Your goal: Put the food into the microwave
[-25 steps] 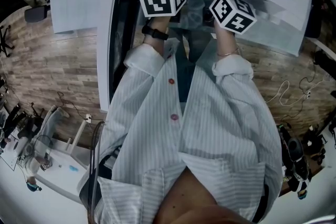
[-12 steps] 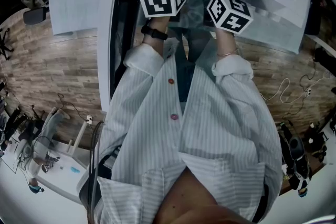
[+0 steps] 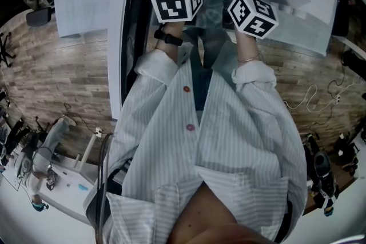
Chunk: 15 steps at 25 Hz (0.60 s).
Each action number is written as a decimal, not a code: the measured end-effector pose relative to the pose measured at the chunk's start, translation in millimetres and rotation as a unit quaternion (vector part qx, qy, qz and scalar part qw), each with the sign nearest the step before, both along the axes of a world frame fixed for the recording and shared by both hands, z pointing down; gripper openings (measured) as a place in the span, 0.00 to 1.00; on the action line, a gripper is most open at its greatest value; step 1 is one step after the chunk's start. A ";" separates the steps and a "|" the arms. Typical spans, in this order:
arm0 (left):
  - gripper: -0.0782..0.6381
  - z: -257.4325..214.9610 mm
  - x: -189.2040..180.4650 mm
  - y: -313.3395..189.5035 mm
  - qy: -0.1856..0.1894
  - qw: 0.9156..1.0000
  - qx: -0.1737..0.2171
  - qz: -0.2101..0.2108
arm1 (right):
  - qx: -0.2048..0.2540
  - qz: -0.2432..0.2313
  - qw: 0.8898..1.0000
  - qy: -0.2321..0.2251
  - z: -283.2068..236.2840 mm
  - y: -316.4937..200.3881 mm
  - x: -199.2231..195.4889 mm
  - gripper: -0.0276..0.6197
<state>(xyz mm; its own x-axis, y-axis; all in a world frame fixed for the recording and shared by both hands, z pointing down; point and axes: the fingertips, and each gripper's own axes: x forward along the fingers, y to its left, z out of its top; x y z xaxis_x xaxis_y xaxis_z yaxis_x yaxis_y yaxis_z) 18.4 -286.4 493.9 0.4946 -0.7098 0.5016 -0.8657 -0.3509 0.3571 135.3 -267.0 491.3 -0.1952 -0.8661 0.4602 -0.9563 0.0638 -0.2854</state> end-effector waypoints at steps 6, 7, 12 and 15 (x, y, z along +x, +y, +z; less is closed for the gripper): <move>0.31 -8.8 1.9 17.6 -0.001 1.000 0.013 0.012 | 0.009 -0.010 1.000 -0.016 -11.3 10.8 -12.3 0.34; 0.31 -11.1 2.5 20.9 0.000 1.000 0.015 0.014 | 0.009 -0.013 1.000 -0.018 -12.8 13.0 -14.5 0.34; 0.31 -26.6 7.3 27.3 0.005 0.999 0.034 0.024 | 0.014 -0.034 0.999 -0.023 -24.4 18.4 -21.6 0.34; 0.31 -38.8 7.0 34.3 0.014 0.999 0.040 0.032 | 0.014 -0.059 0.997 -0.038 -34.1 25.4 -32.3 0.34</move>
<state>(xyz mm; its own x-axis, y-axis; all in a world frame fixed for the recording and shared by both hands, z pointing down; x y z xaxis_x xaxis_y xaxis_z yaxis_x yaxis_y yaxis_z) 25.5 -252.1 455.2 0.5532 -0.7138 0.4295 -0.8306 -0.4337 0.3493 103.0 -241.6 457.2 -0.3294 -0.8477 0.4157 -0.9174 0.1833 -0.3532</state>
